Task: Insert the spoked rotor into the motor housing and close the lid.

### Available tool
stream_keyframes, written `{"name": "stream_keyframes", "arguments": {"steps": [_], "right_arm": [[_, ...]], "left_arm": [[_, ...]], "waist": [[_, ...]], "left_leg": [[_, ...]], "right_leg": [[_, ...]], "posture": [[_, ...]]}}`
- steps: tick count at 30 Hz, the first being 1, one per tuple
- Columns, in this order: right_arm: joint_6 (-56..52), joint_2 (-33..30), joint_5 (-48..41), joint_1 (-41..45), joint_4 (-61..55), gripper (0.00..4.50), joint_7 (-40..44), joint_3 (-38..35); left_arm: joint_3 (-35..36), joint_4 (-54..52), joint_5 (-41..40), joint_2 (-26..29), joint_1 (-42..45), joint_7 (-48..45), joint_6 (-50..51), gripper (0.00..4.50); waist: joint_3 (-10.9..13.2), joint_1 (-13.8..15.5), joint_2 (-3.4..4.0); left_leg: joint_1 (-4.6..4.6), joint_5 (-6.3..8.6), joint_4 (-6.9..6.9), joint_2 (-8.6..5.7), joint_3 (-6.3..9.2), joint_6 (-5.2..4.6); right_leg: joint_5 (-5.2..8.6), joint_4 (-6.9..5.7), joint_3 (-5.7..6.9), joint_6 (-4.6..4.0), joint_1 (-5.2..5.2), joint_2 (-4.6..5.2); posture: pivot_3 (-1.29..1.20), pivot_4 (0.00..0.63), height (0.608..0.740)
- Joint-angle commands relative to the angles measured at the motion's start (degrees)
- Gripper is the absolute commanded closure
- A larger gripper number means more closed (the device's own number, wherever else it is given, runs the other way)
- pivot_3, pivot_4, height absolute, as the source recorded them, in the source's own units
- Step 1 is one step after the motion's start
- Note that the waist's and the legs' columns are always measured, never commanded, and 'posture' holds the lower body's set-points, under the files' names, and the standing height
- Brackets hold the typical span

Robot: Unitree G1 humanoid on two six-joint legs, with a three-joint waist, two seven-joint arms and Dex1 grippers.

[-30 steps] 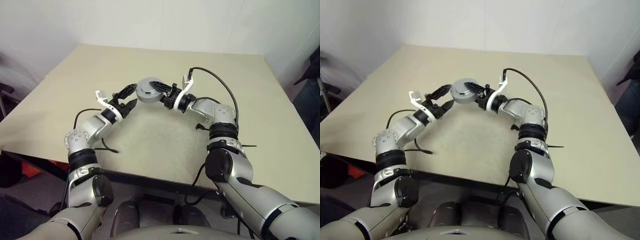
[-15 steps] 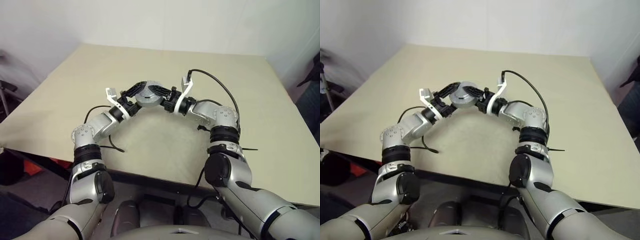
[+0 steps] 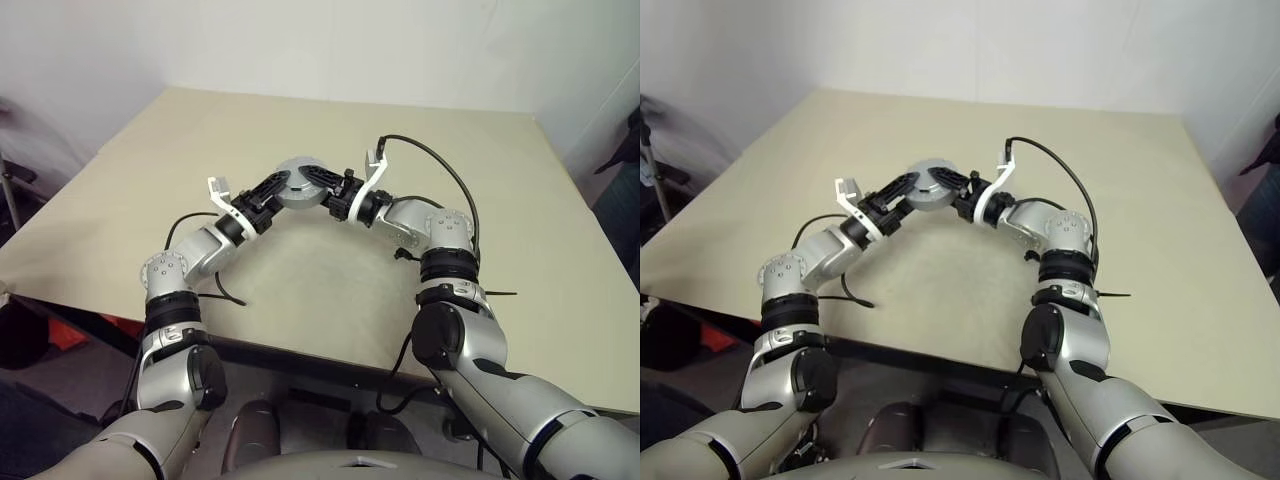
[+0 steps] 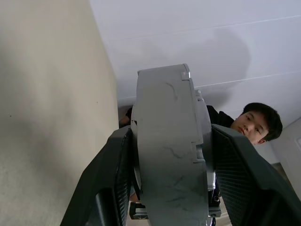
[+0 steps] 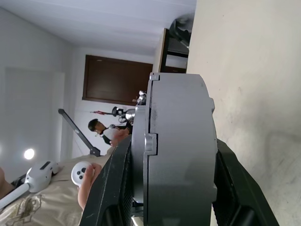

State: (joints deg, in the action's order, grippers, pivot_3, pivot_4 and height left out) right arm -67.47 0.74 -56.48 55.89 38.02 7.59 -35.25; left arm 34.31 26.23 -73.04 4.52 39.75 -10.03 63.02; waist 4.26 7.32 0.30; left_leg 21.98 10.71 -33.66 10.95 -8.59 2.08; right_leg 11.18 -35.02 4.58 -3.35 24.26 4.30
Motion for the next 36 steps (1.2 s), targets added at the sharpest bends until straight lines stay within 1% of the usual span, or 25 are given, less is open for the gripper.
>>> {"name": "stream_keyframes", "arguments": {"steps": [1, 3, 4, 6, 7, 11, 13, 15, 20, 23, 29, 36], "right_arm": [[2.02, -0.94, -0.87, 2.27, -1.74, 2.39, 0.71, 0.16], [2.73, -1.15, -0.13, 2.03, -2.01, 2.39, 1.49, 0.98], [3.42, -1.26, 0.34, 1.5, -3.08, 2.39, 3.36, 2.08], [4.09, -1.25, 0.58, 1.25, -3.17, 1.71, 3.85, 2.59], [4.77, -1.32, 0.96, 1.08, -3.52, 1.48, 4.56, 3.27], [9.52, -1.3, 3.47, 1.03, -3.86, 0.12, 4.14, 4.57], [12.59, -1.26, 4.92, 1.01, -3.36, 0.12, 3.62, 4.98], [15.51, -1.31, 6.47, 0.92, -2.42, 0.12, 2.96, 5.32], [20.28, -1.91, 8.87, 1.03, 0.93, 0.12, 0.62, 4.78], [20.79, -2.36, 8.82, 1.02, 1.85, 0.12, 0.43, 4.19], [20.44, -2.81, 8.93, 1.1, 2.44, 0.12, 0.84, 4.58], [20.5, -2.6, 9.14, 1.56, 3.45, 0.12, 1.25, 5.22]], "left_arm": [[0.08, -3.46, -2.36, 0.38, 0.71, -1.18, -0.25, 2.39], [0.22, -3.32, -2.37, 0.4, 0.73, -1.0, -0.54, 2.39], [0.23, -3.37, -2.41, 0.41, 0.72, -1.04, -0.65, 2.39], [0.22, -3.33, -2.49, 0.51, 0.73, -1.1, -0.93, 2.39], [0.3, -3.24, -2.59, 0.53, 0.77, -1.06, -1.17, 2.39], [0.25, -3.13, -2.22, 0.63, 0.71, -0.89, -2.17, 2.39], [0.18, -3.22, -2.2, 0.68, 0.55, -0.93, -2.47, 2.39], [0.06, -4.23, -0.57, 0.81, -0.14, -1.2, -5.06, 2.39], [2.19, -5.01, 7.26, 1.91, -2.97, 1.65, -19.1, 2.39], [4.63, -6.12, 8.1, 3.1, -5.85, 3.78, -23.17, 2.39], [6.15, -8.28, 8.54, 3.98, -9.44, 8.46, -25.25, 2.39], [5.95, -9.71, 8.53, 3.74, -11.05, 9.61, -26.48, 2.39]], "waist": [[0.0, 0.0, 0.0], [0.0, 0.0, 0.0], [0.0, 0.0, 0.0], [0.0, 0.01, 0.0], [0.0, 0.03, 0.0], [0.0, 0.03, 0.0], [0.0, 0.03, 0.0], [0.0, 0.01, 0.0], [0.0, -0.31, 0.0], [0.0, -0.54, 0.0], [0.01, 0.18, -0.03], [0.01, 0.07, -0.07]], "left_leg": [[0.0, 0.0, -0.02, 0.0, 0.0, 0.0], [0.0, 0.0, -0.11, 0.01, 0.01, 0.0], [0.0, 0.0, -0.15, 0.01, 0.01, 0.0], [0.01, 0.01, -0.27, 0.04, 0.02, -0.01], [0.01, 0.01, -0.32, 0.05, 0.02, -0.01], [0.01, 0.02, -0.52, 0.06, 0.03, -0.01], [0.0, 0.02, -0.56, 0.07, 0.03, -0.01], [-0.01, 0.01, -0.58, 0.08, 0.03, 0.0], [-0.02, 0.01, -0.58, 0.07, 0.03, -0.01], [-0.03, 0.02, -0.56, 0.07, 0.03, -0.01], [0.05, 0.05, -0.58, 0.08, 0.06, -0.05], [-0.03, 0.04, -0.69, 0.06, 0.06, -0.04]], "right_leg": [[0.0, -0.02, 0.0, 0.0, 0.0, 0.0], [0.0, -0.09, 0.0, 0.0, 0.0, 0.0], [0.0, -0.14, 0.0, 0.0, 0.0, 0.0], [0.01, -0.23, 0.0, 0.0, 0.0, 0.0], [0.01, -0.28, 0.0, 0.0, -0.01, 0.0], [0.01, -0.43, -0.01, 0.0, -0.03, 0.01], [0.01, -0.49, -0.02, -0.01, -0.03, 0.01], [0.01, -0.52, -0.02, -0.01, -0.03, 0.01], [0.01, -0.53, -0.03, 0.0, -0.03, 0.0], [0.01, -0.5, -0.03, 0.01, -0.02, -0.01], [0.02, -0.46, -0.01, 0.03, -0.03, 0.0], [0.05, -0.51, -0.04, -0.03, -0.14, 0.05]], "posture": [[0.0, 0.0, 0.74], [0.0, 0.0, 0.74], [0.0, 0.0, 0.74], [0.0, 0.0, 0.74], [0.0, 0.0, 0.74], [0.0, 0.0, 0.74], [0.0, 0.0, 0.74], [0.0, 0.0, 0.74], [0.0, 0.0, 0.74], [0.0, 0.0, 0.74], [0.0, 0.0, 0.74], [0.0, 0.0, 0.74]]}}
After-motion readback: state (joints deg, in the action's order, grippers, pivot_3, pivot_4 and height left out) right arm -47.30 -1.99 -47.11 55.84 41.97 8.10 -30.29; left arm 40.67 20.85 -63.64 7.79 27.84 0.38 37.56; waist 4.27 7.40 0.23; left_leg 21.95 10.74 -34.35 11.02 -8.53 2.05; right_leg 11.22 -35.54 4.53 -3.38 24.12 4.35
